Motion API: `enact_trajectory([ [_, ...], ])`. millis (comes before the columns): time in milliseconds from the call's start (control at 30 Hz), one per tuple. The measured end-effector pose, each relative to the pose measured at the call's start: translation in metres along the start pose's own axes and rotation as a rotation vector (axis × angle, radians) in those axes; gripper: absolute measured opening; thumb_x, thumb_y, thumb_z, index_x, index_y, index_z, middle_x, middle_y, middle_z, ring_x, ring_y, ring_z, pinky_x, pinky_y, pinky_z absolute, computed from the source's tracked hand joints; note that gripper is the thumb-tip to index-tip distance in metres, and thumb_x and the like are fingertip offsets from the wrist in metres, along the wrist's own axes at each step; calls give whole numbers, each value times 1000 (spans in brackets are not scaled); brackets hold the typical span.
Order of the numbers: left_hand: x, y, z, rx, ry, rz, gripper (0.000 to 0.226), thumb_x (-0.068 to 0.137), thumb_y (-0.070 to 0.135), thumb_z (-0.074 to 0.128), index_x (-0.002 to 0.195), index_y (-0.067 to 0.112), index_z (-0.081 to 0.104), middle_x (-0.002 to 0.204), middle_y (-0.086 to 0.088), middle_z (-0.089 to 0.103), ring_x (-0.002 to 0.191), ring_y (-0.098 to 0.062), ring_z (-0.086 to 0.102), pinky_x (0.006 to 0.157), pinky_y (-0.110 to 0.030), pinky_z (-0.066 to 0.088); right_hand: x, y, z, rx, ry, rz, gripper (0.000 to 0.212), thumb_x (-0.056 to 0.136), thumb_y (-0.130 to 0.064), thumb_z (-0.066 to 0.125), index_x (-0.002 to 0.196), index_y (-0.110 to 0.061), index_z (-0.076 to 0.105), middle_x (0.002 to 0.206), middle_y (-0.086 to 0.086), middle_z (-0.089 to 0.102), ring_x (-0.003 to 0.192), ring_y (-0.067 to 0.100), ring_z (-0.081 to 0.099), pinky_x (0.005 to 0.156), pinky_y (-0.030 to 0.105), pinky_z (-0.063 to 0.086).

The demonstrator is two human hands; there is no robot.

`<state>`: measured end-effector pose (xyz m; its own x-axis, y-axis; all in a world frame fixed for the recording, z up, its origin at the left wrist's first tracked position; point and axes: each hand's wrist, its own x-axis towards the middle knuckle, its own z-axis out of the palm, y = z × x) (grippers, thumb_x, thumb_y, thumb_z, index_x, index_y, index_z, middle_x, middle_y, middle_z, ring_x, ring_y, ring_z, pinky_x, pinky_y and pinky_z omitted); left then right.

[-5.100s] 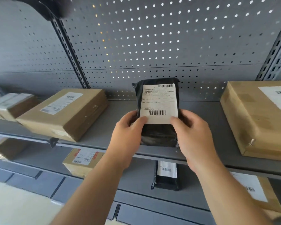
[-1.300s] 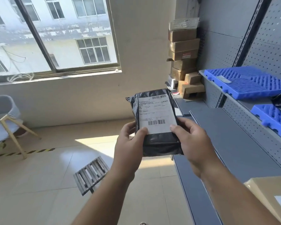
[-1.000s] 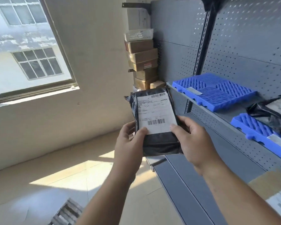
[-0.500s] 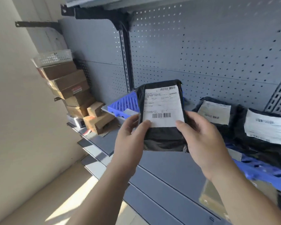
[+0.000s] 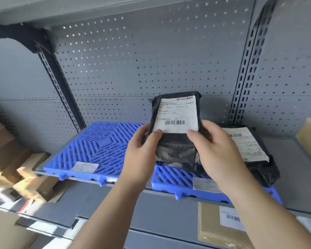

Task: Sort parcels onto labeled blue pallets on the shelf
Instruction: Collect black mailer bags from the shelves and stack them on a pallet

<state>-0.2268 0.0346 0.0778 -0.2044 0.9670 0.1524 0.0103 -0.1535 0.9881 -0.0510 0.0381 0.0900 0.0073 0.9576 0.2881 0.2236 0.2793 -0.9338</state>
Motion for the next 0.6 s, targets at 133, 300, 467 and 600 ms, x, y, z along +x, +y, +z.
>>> enact_trajectory([
  [133, 30, -3, 4, -3, -104, -7, 21, 85, 42, 65, 104, 43, 75, 104, 12, 79, 95, -7, 75, 68, -15, 56, 10, 2, 6, -47, 90, 26, 18, 90, -44, 57, 104, -42, 67, 100, -34, 70, 93, -13, 62, 77, 22, 45],
  [300, 59, -12, -2, 12, -218, -21, 26, 83, 49, 64, 107, 43, 73, 109, 12, 78, 101, -10, 74, 89, -36, 54, 18, 7, 23, -123, 172, 76, 9, 94, -45, 56, 95, -47, 65, 97, -39, 66, 91, -18, 58, 71, 16, 41],
  [467, 73, -26, -10, 44, -339, -113, 33, 79, 51, 66, 111, 44, 73, 111, 13, 78, 106, -11, 73, 101, -43, 53, 21, 18, 40, -199, 222, 156, 31, 94, -39, 62, 118, -53, 48, 92, -57, 48, 90, -33, 46, 76, 1, 36],
  [600, 77, -31, -13, 57, -415, -123, 25, 85, 46, 64, 109, 49, 70, 111, 18, 77, 103, -3, 72, 90, -31, 53, 21, 14, 49, -236, 231, 159, 43, 92, -29, 63, 96, -69, 45, 94, -51, 49, 79, -34, 48, 63, -8, 33],
])
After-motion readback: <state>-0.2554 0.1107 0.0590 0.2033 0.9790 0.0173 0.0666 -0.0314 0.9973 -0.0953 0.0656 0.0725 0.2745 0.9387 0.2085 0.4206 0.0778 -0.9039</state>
